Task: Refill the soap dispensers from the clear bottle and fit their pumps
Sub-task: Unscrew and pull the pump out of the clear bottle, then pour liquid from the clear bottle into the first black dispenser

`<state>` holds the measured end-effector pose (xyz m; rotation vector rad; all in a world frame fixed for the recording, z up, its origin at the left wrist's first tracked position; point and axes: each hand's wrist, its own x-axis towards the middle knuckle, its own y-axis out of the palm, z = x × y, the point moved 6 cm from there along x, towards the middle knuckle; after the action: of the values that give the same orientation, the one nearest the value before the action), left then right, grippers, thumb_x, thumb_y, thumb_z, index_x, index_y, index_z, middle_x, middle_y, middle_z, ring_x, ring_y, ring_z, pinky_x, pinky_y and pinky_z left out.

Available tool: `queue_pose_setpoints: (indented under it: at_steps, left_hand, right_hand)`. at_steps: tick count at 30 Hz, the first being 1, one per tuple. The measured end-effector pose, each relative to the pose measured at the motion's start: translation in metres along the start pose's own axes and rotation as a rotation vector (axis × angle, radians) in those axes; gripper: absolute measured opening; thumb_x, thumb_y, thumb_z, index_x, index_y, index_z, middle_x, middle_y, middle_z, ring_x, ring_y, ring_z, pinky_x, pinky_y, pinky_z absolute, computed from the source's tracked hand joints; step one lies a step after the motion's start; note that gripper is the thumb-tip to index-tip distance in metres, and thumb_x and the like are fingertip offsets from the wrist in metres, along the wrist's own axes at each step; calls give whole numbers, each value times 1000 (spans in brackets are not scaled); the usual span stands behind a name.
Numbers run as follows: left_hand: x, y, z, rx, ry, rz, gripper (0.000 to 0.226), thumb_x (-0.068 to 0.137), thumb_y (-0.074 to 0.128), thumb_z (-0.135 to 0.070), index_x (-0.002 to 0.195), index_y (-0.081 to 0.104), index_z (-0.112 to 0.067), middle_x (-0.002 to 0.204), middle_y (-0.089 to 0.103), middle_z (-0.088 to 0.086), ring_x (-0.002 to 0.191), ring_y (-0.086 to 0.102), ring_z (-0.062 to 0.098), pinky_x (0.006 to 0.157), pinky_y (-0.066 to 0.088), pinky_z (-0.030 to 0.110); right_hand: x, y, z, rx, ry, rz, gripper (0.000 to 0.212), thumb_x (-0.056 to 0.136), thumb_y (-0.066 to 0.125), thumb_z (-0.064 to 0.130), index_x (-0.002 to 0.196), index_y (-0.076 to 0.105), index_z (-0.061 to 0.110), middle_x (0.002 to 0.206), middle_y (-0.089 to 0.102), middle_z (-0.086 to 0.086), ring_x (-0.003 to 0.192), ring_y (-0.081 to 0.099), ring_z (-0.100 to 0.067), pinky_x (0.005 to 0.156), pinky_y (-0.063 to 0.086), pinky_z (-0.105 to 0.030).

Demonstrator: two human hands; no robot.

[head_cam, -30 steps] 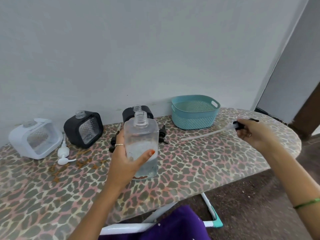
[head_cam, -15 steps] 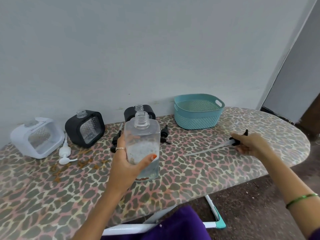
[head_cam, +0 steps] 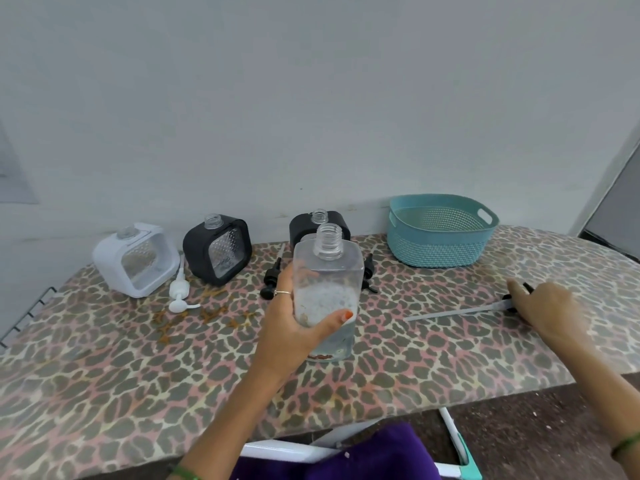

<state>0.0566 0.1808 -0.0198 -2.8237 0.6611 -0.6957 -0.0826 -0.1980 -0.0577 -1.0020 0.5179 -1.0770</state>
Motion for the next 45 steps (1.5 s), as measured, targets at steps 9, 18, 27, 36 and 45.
queue_pose_setpoints:
  at_steps: [9, 18, 27, 36, 45]
  left_hand:
    - [0, 0, 13, 43, -34, 26, 98, 63, 75, -63, 143, 28, -30, 134, 51, -10, 124, 49, 8, 102, 46, 37]
    - [-4, 2, 6, -14, -24, 30, 71, 69, 65, -64, 129, 29, -52, 125, 51, -23, 112, 53, -9, 84, 46, 9]
    - [1, -17, 16, 44, 15, 9, 61, 96, 18, -61, 130, 52, -25, 125, 59, -7, 118, 53, 3, 100, 43, 22]
    - [4, -28, 23, 140, 57, -53, 42, 99, 29, -45, 122, 57, -23, 119, 59, -8, 116, 53, 5, 97, 40, 17]
    - [23, -28, 29, 97, -34, -108, 39, 95, 49, -37, 130, 46, -22, 109, 55, -9, 82, 57, -4, 67, 46, 13]
  right_hand:
    - [-17, -40, 22, -7, -78, -139, 67, 96, 46, 45, 51, 48, -5, 50, 48, -15, 48, 47, -26, 47, 32, -27]
    - [-138, -12, 137, 362, -702, 561, 32, 78, 69, 43, 104, 59, 28, 96, 64, 9, 82, 63, -4, 68, 53, -17]
    - [-183, 28, 183, 814, -701, 709, 86, 64, 81, 50, 137, 38, 31, 128, 57, 11, 114, 58, -4, 95, 49, -28]
    - [-186, 56, 197, 960, -617, 690, 76, 65, 88, 31, 128, 52, 10, 120, 65, -5, 109, 64, -17, 89, 55, -39]
    - [-167, 34, 173, 1013, -593, 519, 77, 63, 89, 23, 127, 50, 8, 117, 66, -6, 107, 65, -18, 88, 55, -38]
